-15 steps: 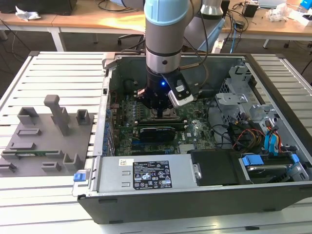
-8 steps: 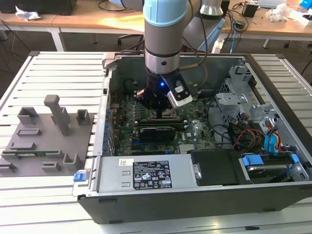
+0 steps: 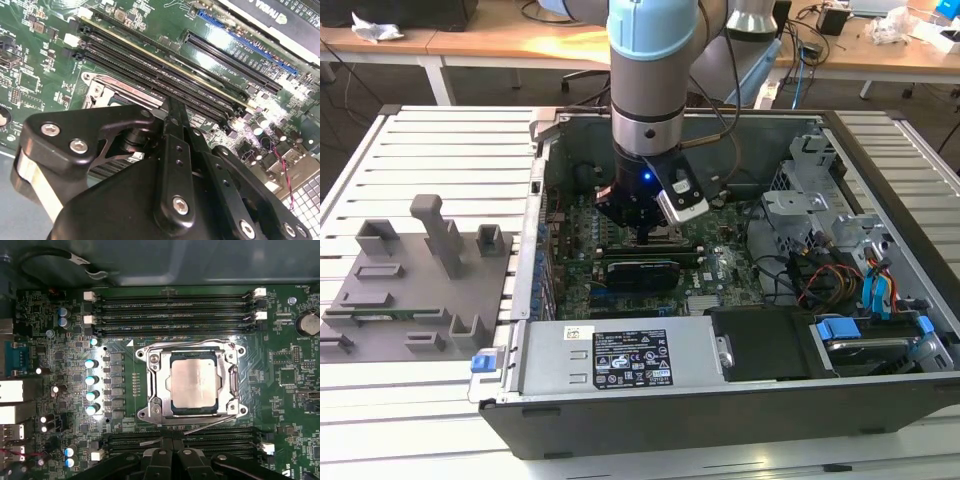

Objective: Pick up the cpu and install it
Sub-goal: 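Install the second cpu locking lever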

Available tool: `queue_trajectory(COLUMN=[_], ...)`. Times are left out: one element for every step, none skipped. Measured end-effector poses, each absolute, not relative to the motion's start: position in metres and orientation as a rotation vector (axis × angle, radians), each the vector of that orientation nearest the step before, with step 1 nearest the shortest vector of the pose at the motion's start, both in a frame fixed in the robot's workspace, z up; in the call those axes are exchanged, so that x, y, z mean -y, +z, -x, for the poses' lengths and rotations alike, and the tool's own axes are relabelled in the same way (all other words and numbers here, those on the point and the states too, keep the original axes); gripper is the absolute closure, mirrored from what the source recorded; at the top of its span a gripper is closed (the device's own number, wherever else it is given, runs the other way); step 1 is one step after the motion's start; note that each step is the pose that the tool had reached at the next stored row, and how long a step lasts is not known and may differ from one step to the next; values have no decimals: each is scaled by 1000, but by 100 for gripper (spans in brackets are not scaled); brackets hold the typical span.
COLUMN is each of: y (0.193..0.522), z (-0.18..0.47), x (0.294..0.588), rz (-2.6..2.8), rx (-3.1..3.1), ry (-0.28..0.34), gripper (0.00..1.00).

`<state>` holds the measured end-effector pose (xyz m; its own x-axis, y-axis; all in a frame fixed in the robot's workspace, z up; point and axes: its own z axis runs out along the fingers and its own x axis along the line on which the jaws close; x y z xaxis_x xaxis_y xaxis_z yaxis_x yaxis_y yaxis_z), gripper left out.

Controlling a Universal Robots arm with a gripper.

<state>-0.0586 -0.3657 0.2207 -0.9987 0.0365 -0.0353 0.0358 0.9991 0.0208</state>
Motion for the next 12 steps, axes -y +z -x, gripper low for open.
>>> queue_trajectory(y=[220,219,218,217,216,216,216,215,214,214,214,214], z=[59,60,61,63,66,68,69,70,70,70,70,71], x=[366,366,366,366,368,369,370,372,375,377,380,382], rz=[-56,-56,-56,-56,-57,-57,-57,-57,-57,-58,-58,-58], rx=[-3105,-3105,-3105,-3105,-3105,-3105,-3104,-3104,-3104,-3103,-3103,-3102], ry=[31,31,31,38,67,82,92,105,111,119,139,154], gripper=[89,89,89,89,89,89,89,89,89,89,89,89])
